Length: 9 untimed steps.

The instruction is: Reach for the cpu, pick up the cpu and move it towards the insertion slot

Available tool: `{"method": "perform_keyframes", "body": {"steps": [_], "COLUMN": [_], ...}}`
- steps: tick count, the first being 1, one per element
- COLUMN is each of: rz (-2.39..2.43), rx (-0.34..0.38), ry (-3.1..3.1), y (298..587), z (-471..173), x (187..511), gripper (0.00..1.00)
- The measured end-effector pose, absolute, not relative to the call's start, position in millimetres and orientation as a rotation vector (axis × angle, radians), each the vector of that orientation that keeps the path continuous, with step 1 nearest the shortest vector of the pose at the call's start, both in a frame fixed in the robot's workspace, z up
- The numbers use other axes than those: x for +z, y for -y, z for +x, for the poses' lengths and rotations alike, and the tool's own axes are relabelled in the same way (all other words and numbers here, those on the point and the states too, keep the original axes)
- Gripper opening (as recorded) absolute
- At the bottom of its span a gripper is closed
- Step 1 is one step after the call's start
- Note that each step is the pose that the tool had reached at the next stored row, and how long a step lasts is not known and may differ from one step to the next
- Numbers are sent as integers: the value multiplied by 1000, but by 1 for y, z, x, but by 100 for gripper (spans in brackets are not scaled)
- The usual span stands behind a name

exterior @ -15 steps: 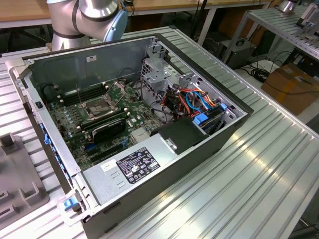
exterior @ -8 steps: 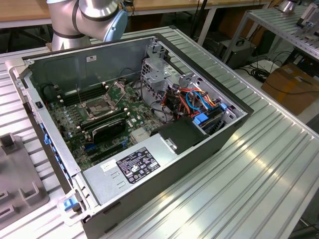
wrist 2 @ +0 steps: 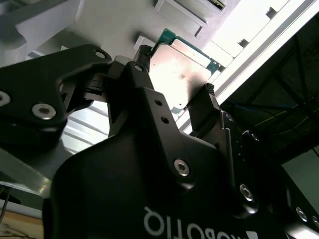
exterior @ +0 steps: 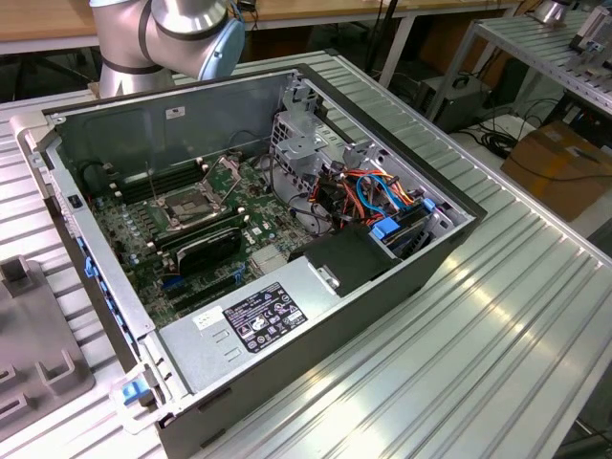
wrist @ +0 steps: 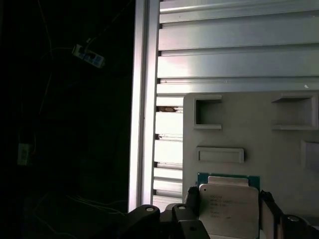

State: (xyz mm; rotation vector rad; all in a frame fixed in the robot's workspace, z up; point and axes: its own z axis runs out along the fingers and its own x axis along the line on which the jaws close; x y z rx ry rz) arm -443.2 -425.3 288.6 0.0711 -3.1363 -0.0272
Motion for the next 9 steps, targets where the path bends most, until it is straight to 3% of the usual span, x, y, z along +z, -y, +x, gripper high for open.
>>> {"method": "perform_keyframes", "body": {"steps": [9], "rz": [71], "rx": [-27], "ry": [3136], "y": [425], "z": [-443], "x": [297], "gripper": [55]}}
